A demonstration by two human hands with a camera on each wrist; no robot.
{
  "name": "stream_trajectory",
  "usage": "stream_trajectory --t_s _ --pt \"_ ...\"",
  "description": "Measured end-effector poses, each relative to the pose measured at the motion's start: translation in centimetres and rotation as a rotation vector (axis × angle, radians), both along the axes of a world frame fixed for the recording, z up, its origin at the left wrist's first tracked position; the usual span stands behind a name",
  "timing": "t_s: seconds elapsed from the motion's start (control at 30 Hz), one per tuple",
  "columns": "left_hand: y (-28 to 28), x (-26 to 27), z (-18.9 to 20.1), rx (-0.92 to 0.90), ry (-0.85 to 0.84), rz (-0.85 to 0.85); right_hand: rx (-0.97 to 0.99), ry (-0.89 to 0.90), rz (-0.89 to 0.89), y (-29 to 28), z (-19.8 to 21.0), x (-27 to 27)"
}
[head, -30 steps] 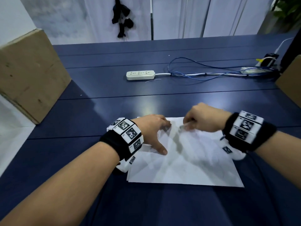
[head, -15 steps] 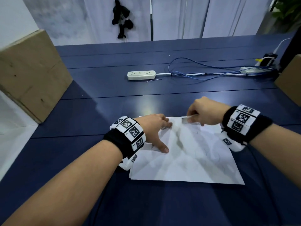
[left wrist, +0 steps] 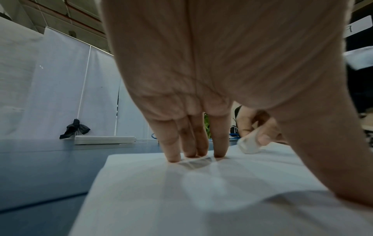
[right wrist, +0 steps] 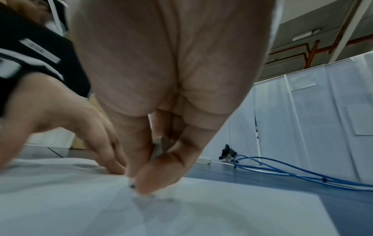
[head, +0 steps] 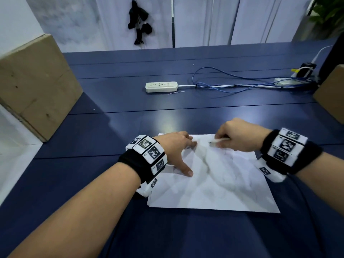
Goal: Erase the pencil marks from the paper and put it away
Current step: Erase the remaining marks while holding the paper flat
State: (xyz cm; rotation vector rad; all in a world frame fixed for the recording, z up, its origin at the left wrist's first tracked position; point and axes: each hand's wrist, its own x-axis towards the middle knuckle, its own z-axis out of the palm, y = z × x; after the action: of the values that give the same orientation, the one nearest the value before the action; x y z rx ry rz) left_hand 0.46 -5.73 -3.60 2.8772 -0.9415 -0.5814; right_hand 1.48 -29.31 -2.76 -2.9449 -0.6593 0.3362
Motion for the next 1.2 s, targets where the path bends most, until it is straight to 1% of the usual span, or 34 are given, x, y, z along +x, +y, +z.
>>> stream_trajectory --t_s 0.07,0.13,0.17,0.3,0.37,0.43,0.5,0.53,0.57,0.6,0.7,0.77,0.8,0.87,0.93,1.0,1.13,1.2 --pt "0.1 0.1 -0.2 -0.004 0.0 -0.001 0.027 0.125 0.099 -0.2 0.0 -1.8" --pt "0.1 0.2 -0.2 -0.009 0.009 0.0 0.056 0.218 0.137 -0.3 0.0 -2.3" --pt "0.0 0.1 -0.2 -0.009 0.013 0.0 0.06 0.208 0.122 -0.2 -0.1 -1.9" --pt "-0.1 0.0 0.1 0.004 0.009 -0.012 0.004 0.025 -0.03 -0.2 0.1 1.3" --pt "-0.2 0.0 0.1 0.006 0.009 -0.008 0.005 -0.009 -0.051 -0.6 0.0 1.4" --pt "-0.1 0.0 0.0 0.009 0.007 -0.004 0.022 0.049 0.035 -0.9 -0.1 0.0" --pt "-0.1 0.2 -0.2 0.015 0.008 -0.003 0.076 0.179 0.11 -0.8 -0.1 -1.9" --pt "-0.1 0.2 -0.1 0.016 0.009 -0.004 0.094 0.225 0.117 -0.7 -0.1 -2.2" --pt "-0.2 0.2 -0.1 0.017 0.012 -0.004 0.104 0.235 0.103 -0.6 -0.1 -2.0" --pt "-0.2 0.2 -0.1 0.02 0.016 -0.005 0.098 0.207 0.075 -0.6 -0.1 -1.4" --pt "-0.4 0.2 0.0 0.021 0.02 0.003 0.033 0.057 -0.039 -0.5 0.0 1.0" --pt "-0.4 0.2 0.0 0.034 0.02 0.007 0.042 0.031 -0.066 -0.7 -0.1 1.3" --pt "-0.3 0.2 -0.1 0.043 0.019 0.01 0.057 0.058 -0.046 -0.7 0.0 0.9" --pt "-0.4 0.3 -0.2 0.051 0.017 0.011 0.073 0.165 0.031 -0.5 0.1 -1.0" --pt "-0.3 0.4 -0.3 0.051 0.02 0.007 0.059 0.251 0.102 -0.1 -0.1 -2.3" --pt "-0.4 0.4 -0.3 0.051 0.023 0.005 0.049 0.205 0.097 0.0 -0.2 -1.6" --pt "-0.3 0.5 -0.4 0.045 0.023 0.013 0.009 0.035 -0.045 -0.4 0.1 1.5" --pt "-0.3 0.5 -0.5 0.052 0.024 0.011 0.013 0.009 -0.044 -0.8 0.1 1.3"
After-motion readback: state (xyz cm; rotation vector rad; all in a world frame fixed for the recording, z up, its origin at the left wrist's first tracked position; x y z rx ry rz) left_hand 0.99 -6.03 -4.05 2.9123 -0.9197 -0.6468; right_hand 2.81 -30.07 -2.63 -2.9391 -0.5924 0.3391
